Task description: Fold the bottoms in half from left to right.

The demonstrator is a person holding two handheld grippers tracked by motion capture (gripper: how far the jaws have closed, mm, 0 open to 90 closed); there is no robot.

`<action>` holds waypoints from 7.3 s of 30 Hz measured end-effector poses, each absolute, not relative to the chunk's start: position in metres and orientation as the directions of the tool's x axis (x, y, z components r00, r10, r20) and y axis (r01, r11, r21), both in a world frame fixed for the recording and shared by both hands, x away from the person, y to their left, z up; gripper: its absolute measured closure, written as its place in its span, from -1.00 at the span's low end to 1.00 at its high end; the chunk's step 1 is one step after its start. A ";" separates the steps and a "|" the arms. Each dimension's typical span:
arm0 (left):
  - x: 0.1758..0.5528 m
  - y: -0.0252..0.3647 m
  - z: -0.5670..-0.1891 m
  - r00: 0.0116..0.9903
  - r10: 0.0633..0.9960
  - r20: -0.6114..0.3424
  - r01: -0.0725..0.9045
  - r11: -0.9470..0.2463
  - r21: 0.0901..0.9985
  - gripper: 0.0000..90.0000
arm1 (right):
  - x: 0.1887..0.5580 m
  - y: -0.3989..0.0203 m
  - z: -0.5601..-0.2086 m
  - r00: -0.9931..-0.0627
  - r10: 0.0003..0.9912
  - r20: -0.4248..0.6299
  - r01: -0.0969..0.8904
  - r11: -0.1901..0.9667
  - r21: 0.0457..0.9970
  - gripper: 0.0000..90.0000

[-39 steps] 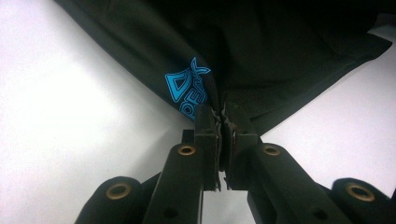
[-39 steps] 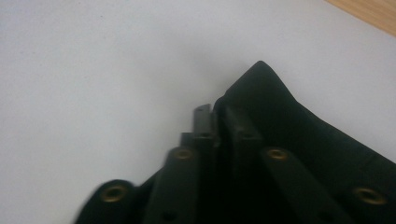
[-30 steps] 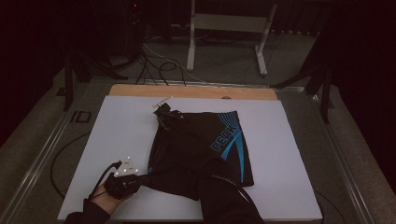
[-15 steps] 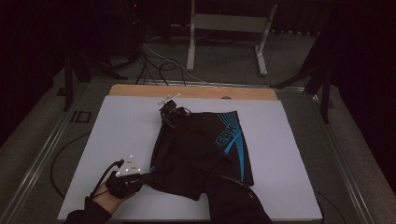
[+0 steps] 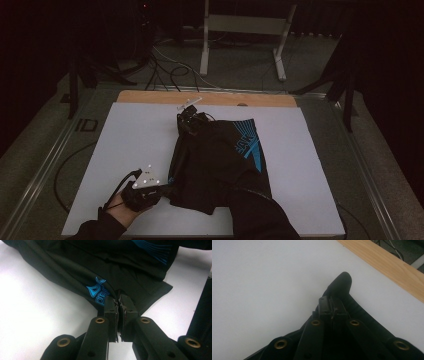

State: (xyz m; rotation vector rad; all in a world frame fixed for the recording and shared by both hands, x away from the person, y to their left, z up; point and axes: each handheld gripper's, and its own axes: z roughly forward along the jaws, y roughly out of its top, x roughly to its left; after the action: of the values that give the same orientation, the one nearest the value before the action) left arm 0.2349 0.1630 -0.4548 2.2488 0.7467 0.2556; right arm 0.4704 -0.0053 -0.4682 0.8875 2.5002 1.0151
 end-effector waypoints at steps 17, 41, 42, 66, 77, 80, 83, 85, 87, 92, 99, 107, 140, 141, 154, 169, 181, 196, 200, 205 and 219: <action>0.240 0.133 -0.437 0.850 0.526 -0.013 0.373 -0.584 0.721 0.91 | 0.471 -0.040 -0.452 -0.738 0.672 -0.058 0.434 0.539 0.722 0.98; 0.245 0.093 -0.432 0.889 0.458 -0.004 0.321 -0.616 0.719 0.91 | 0.463 -0.090 -0.437 -0.693 0.717 -0.077 0.440 0.506 0.742 0.98; 0.245 0.091 -0.432 0.889 0.458 -0.004 0.320 -0.615 0.721 0.91 | 0.462 -0.092 -0.437 -0.688 0.722 -0.075 0.445 0.501 0.742 0.98; 0.257 0.039 -0.435 0.927 0.376 -0.002 0.267 -0.653 0.709 0.91 | 0.455 -0.164 -0.429 -0.618 0.781 -0.092 0.472 0.462 0.751 0.98; 0.264 0.011 -0.436 0.941 0.339 -0.001 0.236 -0.651 0.722 0.91 | 0.454 -0.192 -0.425 -0.571 0.815 -0.095 0.491 0.432 0.757 0.98; 0.265 0.004 -0.436 0.941 0.339 -0.012 0.240 -0.639 0.731 0.91 | 0.454 -0.199 -0.423 -0.560 0.822 -0.099 0.491 0.426 0.760 0.98; 0.267 -0.004 -0.436 0.944 0.329 -0.010 0.231 -0.641 0.732 0.91 | 0.455 -0.205 -0.421 -0.551 0.828 -0.105 0.493 0.425 0.759 0.98; 0.268 -0.011 -0.436 0.946 0.323 -0.010 0.226 -0.639 0.735 0.91 | 0.457 -0.210 -0.420 -0.549 0.829 -0.110 0.495 0.428 0.756 0.98; 0.269 -0.017 -0.436 0.949 0.314 -0.007 0.218 -0.643 0.734 0.91 | 0.459 -0.212 -0.420 -0.539 0.836 -0.106 0.504 0.421 0.754 0.98; 0.271 -0.031 -0.437 0.954 0.299 -0.002 0.204 -0.647 0.735 0.91 | 0.461 -0.219 -0.421 -0.524 0.845 -0.106 0.512 0.411 0.754 0.98; 0.276 -0.043 -0.448 0.958 0.287 -0.009 0.203 -0.653 0.729 0.90 | 0.464 -0.227 -0.428 -0.500 0.858 -0.120 0.522 0.409 0.748 0.98; 0.280 -0.052 -0.459 0.962 0.272 -0.028 0.209 -0.663 0.719 0.90 | 0.467 -0.228 -0.451 -0.496 0.861 -0.113 0.551 0.413 0.725 0.98; 0.283 -0.063 -0.478 0.965 0.232 -0.122 0.246 -0.643 0.725 0.02 | 0.462 -0.239 -0.478 -0.478 0.875 -0.078 0.589 0.385 0.711 0.05; 0.283 -0.059 -0.476 0.964 0.235 -0.128 0.252 -0.638 0.727 -0.04 | 0.461 -0.240 -0.476 -0.479 0.876 -0.065 0.590 0.375 0.715 -0.02; 0.285 -0.010 -0.461 0.940 0.307 -0.147 0.302 -0.555 0.775 -0.96 | 0.434 -0.234 -0.454 -0.563 0.826 0.005 0.562 0.379 0.735 -0.71; 0.280 0.082 -0.448 0.897 0.421 -0.132 0.333 -0.449 0.829 -1.00 | 0.362 -0.227 -0.436 -0.631 0.776 0.007 0.500 0.399 0.768 -0.70; 0.263 0.147 -0.467 0.833 0.530 -0.159 0.402 -0.381 0.833 -1.00 | 0.280 -0.239 -0.451 -0.596 0.803 0.000 0.563 0.418 0.713 -0.25; 0.246 0.173 -0.475 0.800 0.574 -0.172 0.427 -0.345 0.836 -1.00 | 0.237 -0.267 -0.487 -0.497 0.857 0.133 0.722 0.324 0.612 0.40; 0.247 0.172 -0.476 0.806 0.567 -0.170 0.421 -0.345 0.839 -1.00 | 0.233 -0.273 -0.488 -0.503 0.857 0.107 0.727 0.353 0.590 0.82; 0.246 0.168 -0.478 0.813 0.558 -0.168 0.417 -0.356 0.836 -1.00 | 0.233 -0.275 -0.480 -0.509 0.857 0.085 0.706 0.358 0.611 1.00; 0.246 0.167 -0.481 0.814 0.560 -0.154 0.409 -0.363 0.837 -1.00 | 0.232 -0.265 -0.494 -0.540 0.840 0.057 0.723 0.428 0.543 0.50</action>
State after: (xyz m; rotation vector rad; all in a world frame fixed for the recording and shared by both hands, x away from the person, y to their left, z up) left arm 0.2459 0.1668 -0.4814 2.0042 0.7191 0.1919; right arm 0.2316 -0.2648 -0.4940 1.3689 2.4590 0.7688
